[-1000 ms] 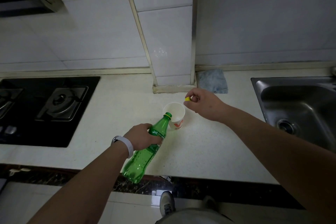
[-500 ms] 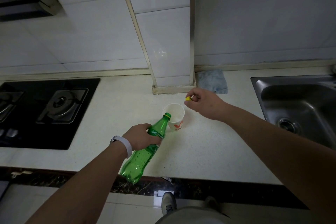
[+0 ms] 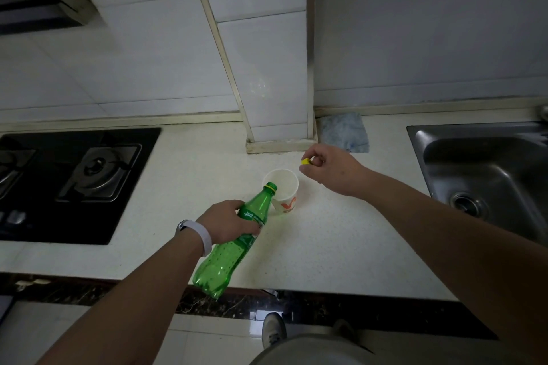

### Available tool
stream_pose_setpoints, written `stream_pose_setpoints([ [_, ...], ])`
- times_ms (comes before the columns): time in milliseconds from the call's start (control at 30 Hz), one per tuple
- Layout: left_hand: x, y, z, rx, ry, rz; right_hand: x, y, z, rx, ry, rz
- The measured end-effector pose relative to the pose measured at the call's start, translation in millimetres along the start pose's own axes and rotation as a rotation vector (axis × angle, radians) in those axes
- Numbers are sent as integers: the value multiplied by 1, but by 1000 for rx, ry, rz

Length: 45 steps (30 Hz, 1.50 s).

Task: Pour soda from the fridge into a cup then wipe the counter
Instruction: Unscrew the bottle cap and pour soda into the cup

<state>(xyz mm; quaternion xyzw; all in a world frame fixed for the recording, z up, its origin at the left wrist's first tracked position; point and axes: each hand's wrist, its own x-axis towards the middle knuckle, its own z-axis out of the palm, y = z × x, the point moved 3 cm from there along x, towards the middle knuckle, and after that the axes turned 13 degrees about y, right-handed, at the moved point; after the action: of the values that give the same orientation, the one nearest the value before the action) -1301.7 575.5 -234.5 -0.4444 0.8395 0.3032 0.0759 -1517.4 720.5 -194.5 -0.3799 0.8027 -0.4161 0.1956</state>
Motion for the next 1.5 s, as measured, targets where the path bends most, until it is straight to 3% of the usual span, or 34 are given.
stream_pose_setpoints([
  [1500,-13,9,-11,-16,24,-42,5,-7,7,9,-51,-38],
])
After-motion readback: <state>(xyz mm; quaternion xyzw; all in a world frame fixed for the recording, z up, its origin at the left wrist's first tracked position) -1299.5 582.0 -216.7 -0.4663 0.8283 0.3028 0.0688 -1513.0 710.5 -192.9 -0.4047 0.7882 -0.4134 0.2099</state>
